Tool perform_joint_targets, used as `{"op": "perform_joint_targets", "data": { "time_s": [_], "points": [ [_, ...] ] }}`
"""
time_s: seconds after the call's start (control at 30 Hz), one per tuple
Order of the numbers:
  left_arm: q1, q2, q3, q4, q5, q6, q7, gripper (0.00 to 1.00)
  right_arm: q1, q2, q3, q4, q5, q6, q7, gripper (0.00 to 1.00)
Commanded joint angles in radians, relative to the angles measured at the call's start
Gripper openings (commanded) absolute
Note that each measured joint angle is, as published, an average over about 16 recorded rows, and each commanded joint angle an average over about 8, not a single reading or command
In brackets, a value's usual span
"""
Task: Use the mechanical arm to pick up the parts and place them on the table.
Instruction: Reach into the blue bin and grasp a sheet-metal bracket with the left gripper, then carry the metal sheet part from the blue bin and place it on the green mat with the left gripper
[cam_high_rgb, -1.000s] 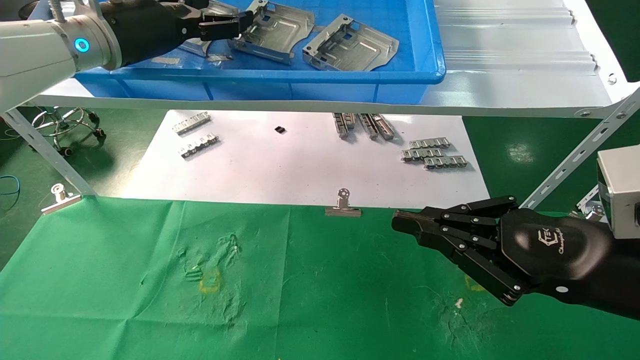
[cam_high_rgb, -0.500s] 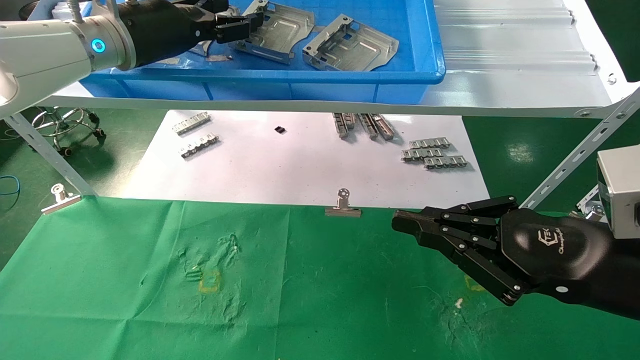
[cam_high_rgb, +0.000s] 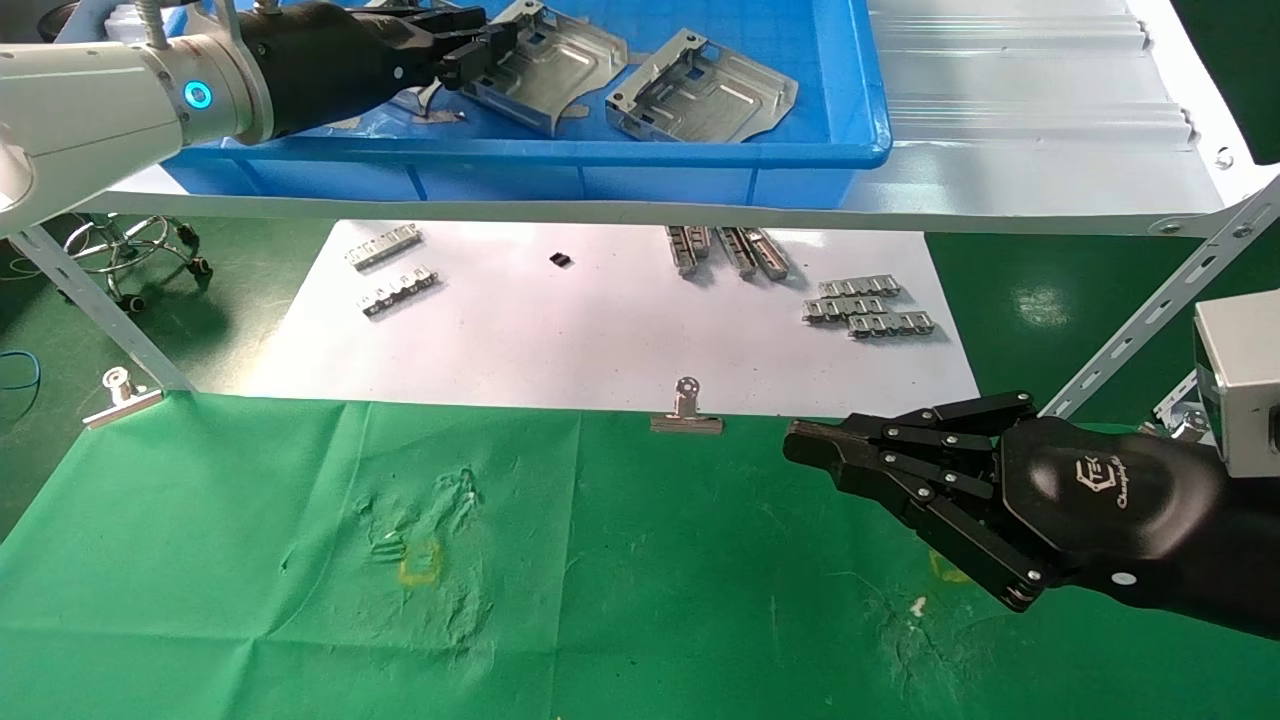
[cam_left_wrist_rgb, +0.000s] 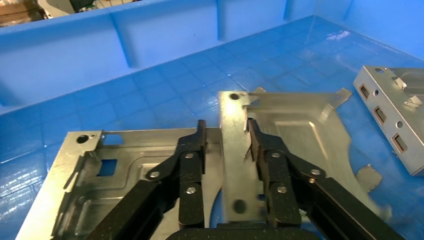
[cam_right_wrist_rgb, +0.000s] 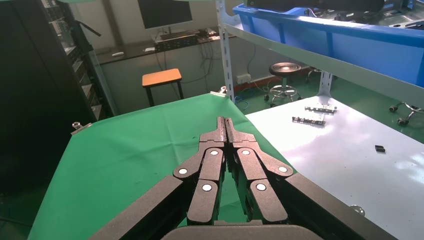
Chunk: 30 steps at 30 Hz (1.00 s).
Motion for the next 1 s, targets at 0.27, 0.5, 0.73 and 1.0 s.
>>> {"op": "perform_joint_targets", "data": {
  "time_s": [0.27, 0.5, 0.73, 1.0],
  "points": [
    [-0.001, 0.001, 0.002, -0.001, 0.003, 0.002, -0.002, 0.0, 0.0, 0.0, 0.0, 0.0, 0.0, 0.0, 0.0, 0.0],
    [-0.008, -0.007, -0.002, -0.007, -0.003, 0.014, 0.0, 0.0, 0.0, 0.0, 0.0, 0.0, 0.0, 0.0, 0.0, 0.0],
    [-0.018, -0.024, -0.011, -0.016, -0.016, 0.053, 0.004, 0.0, 0.0, 0.0, 0.0, 0.0, 0.0, 0.0, 0.0, 0.0],
    [-0.026, -0.06, -0.03, -0.032, -0.043, 0.125, 0.02, 0.0, 0.0, 0.0, 0.0, 0.0, 0.0, 0.0, 0.0, 0.0]
  ]
}}
